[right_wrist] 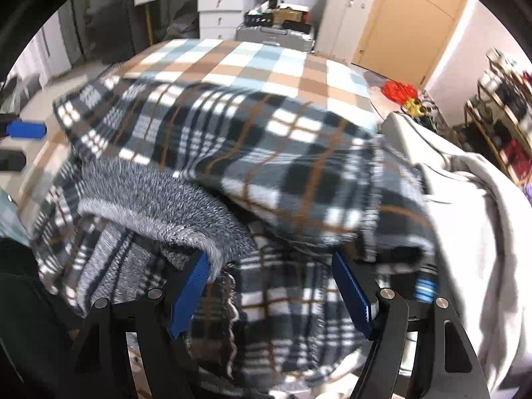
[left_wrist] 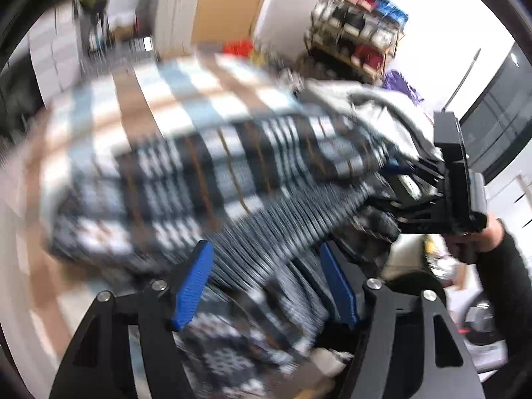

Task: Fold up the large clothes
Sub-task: 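Lift the collar with both grippers and fold the jacket top over its body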

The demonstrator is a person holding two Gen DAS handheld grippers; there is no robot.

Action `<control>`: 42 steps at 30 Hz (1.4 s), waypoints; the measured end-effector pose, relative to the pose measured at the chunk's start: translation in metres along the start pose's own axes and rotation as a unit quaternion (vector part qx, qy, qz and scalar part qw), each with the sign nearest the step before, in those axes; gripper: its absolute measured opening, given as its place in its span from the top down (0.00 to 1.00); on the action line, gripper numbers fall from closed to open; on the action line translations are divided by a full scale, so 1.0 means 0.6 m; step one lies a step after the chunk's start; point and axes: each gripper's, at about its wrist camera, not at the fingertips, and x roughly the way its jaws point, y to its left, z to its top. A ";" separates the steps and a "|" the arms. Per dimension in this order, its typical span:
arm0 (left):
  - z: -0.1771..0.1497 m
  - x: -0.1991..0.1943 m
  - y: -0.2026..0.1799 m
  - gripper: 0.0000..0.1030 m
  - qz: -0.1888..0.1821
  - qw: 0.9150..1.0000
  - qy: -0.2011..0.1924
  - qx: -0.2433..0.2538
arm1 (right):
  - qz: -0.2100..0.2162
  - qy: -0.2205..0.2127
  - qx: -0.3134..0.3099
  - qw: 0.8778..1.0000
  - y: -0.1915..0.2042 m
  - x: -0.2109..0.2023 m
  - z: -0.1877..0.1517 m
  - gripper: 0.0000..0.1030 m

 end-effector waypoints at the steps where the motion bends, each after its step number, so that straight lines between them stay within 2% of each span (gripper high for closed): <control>1: 0.018 -0.009 0.002 0.39 0.041 0.999 -0.023 0.020 | -0.001 -0.007 0.010 1.000 -0.010 -0.008 0.001 0.26; 3: 0.036 -0.001 0.016 0.38 0.106 0.993 -0.039 0.032 | -0.021 -0.015 0.028 0.999 -0.032 -0.014 0.010 0.22; 4: 0.053 0.017 0.031 0.38 0.144 0.988 -0.034 0.033 | -0.028 -0.017 0.043 0.999 -0.046 -0.011 0.016 0.21; 5: 0.061 0.036 0.042 0.38 0.162 0.986 -0.022 0.026 | -0.026 -0.011 0.066 0.997 -0.063 0.000 0.023 0.20; 7: 0.062 0.078 0.067 0.38 0.186 0.982 0.012 0.012 | -0.003 0.035 0.119 0.992 -0.097 0.045 0.033 0.20; 9: 0.066 0.125 0.091 0.38 0.199 0.979 0.041 -0.001 | 0.035 0.071 0.175 0.981 -0.128 0.097 0.044 0.20; 11: 0.055 0.151 0.106 0.38 0.203 0.978 0.052 -0.018 | 0.048 0.092 0.205 0.973 -0.141 0.132 0.050 0.22; 13: 0.040 0.163 0.126 0.38 0.196 0.978 0.062 -0.031 | 0.047 0.100 0.206 0.972 -0.143 0.166 0.071 0.22; 15: 0.034 0.182 0.131 0.38 0.196 0.977 0.072 -0.038 | 0.026 0.105 0.184 0.977 -0.136 0.190 0.094 0.22; 17: 0.000 0.162 0.134 0.38 0.194 0.977 0.073 -0.040 | 0.000 0.092 0.150 0.984 -0.124 0.204 0.120 0.23; 20: -0.009 0.159 0.136 0.38 0.188 0.978 0.070 -0.050 | -0.040 0.058 0.096 0.993 -0.113 0.216 0.163 0.25; 23: -0.019 0.165 0.141 0.38 0.177 0.980 0.072 -0.061 | -0.054 0.031 0.076 0.995 -0.119 0.224 0.180 0.25; 26: -0.026 0.160 0.140 0.38 0.169 0.980 0.081 -0.060 | -0.052 0.041 0.060 0.996 -0.119 0.242 0.177 0.23; 28: -0.022 0.145 0.136 0.38 0.164 0.981 0.083 -0.062 | -0.060 0.056 0.018 0.996 -0.113 0.230 0.165 0.23; 30: -0.014 0.120 0.130 0.38 0.147 0.985 0.066 -0.065 | -0.070 0.090 -0.009 0.993 -0.111 0.209 0.146 0.23; 32: 0.005 0.080 0.122 0.38 0.129 0.989 0.030 -0.068 | -0.061 0.119 -0.001 0.991 -0.119 0.194 0.139 0.23; 35: 0.042 0.061 0.116 0.38 0.152 0.987 0.000 -0.056 | -0.026 0.142 0.045 0.989 -0.138 0.148 0.152 0.23; 38: 0.077 0.087 0.127 0.38 0.169 0.983 0.013 -0.062 | 0.007 0.077 0.074 0.994 -0.141 0.080 0.199 0.21; 39: 0.084 0.098 0.133 0.38 0.177 0.982 0.015 -0.070 | 0.013 0.051 0.079 0.995 -0.138 0.065 0.217 0.17; 40: 0.089 0.113 0.139 0.38 0.179 0.981 0.019 -0.074 | 0.017 0.025 0.085 0.996 -0.133 0.055 0.235 0.07; 42: 0.091 0.138 0.147 0.38 0.173 0.981 0.032 -0.081 | 0.022 0.002 0.084 0.996 -0.113 0.071 0.267 0.03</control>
